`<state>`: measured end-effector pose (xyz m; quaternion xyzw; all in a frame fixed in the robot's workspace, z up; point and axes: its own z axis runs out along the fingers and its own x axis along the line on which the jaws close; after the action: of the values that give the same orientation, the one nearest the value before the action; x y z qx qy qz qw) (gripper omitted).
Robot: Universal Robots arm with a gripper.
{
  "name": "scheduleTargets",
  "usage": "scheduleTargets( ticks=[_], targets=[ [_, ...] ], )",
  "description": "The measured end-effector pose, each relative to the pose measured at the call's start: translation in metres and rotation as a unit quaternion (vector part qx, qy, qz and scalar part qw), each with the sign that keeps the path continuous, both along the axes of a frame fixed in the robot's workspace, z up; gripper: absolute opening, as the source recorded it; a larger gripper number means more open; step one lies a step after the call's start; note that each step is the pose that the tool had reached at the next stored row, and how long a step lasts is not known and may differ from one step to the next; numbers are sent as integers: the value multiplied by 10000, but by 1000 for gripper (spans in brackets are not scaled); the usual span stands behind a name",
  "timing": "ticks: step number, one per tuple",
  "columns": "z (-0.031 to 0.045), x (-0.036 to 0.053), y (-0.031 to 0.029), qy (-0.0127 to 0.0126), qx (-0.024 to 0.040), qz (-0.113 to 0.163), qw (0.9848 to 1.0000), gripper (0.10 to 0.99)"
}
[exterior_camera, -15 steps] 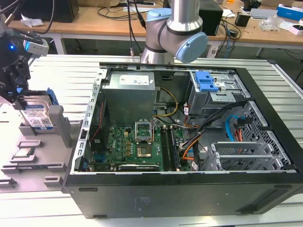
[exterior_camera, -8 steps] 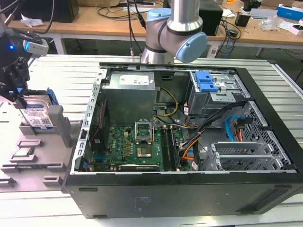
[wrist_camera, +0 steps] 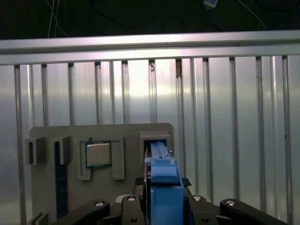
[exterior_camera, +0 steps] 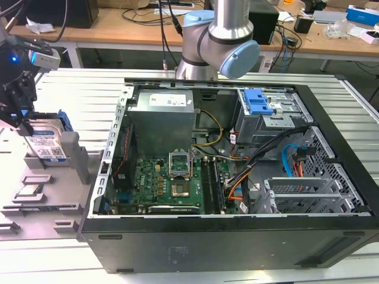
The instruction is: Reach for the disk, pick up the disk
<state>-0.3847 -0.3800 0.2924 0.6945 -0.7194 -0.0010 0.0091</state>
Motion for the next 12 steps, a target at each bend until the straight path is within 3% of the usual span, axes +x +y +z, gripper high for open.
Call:
scheduleTargets(
  ticks=[12],
  targets=[
    [0, -7, 0, 0, 0, 0, 10000, 369]
  ],
)
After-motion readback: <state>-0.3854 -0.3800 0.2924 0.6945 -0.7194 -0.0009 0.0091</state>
